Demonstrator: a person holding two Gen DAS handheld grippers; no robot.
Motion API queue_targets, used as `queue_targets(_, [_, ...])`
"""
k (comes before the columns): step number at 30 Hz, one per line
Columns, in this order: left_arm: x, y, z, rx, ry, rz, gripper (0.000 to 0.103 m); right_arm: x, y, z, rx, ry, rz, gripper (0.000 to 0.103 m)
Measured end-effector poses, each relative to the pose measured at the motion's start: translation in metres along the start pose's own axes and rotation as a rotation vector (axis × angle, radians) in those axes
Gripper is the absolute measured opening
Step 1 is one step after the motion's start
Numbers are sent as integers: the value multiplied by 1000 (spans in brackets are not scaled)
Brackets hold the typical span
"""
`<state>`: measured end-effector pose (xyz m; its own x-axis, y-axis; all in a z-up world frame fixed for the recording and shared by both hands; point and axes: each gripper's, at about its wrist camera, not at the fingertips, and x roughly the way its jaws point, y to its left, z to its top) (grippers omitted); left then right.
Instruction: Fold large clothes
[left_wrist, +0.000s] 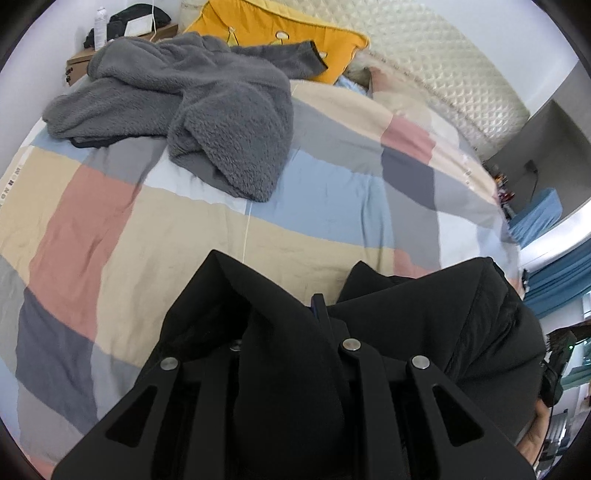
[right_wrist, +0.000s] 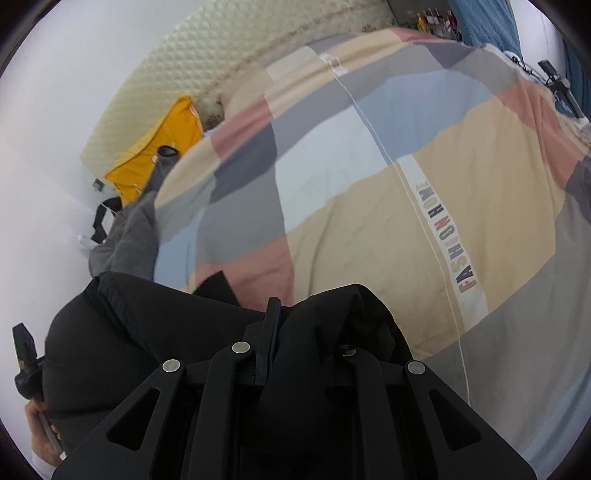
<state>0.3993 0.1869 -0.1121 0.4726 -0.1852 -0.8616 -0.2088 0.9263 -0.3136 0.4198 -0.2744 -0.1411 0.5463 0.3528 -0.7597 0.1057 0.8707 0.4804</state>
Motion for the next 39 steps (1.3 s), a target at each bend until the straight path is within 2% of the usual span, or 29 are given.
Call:
queue_targets(5, [31, -5, -3, 19, 39, 29, 18, 24, -6, -3, 17, 35, 5, 8])
queue_targets(9, [47, -3, -7, 13, 53, 31, 18, 24, -4, -6, 9, 25, -6, 8])
queue_targets(12, [41, -1, -9, 17, 65, 3, 18, 14, -3, -10, 7, 20, 4, 9])
queue_targets(16, [30, 6, -17, 4, 111, -24, 18, -2, 0, -17, 10, 27, 40, 15])
queue_targets(21, [-1, 11, -39, 26, 138, -27, 25, -38, 12, -26, -21, 13, 47, 20])
queue_targets(23, [-19, 19, -44, 6, 128, -43, 35, -56, 20, -30, -43, 5, 35, 29])
queue_targets(24, [-28, 24, -47, -7, 127, -56, 43, -66, 24, -32, -55, -2, 29, 34])
queue_targets(25, [-38, 29, -49, -15, 124, -61, 54, -75, 26, -33, -63, -11, 32, 47])
queue_targets(26, [-46, 32, -50, -16, 112, -53, 86, -82, 29, -34, -69, -21, 38, 64])
queue_targets(28, [-68, 38, -54, -3, 50, -38, 102, -106, 35, -37, -91, -66, 23, 78])
queue_targets(30, [-92, 40, -58, 24, -16, -36, 102, -124, 44, -38, -128, -101, 2, 78])
queue_targets(34, [-129, 16, -69, 162, -130, -8, 102, -153, 80, -46, -237, -190, -40, 80])
queue_targets(36, [-138, -7, -78, 227, -182, -15, 102, -150, 100, -55, -288, -193, -34, 82])
queue_targets(39, [-132, -39, -91, 301, -211, -33, 102, -128, 118, -73, -337, -169, -31, 82])
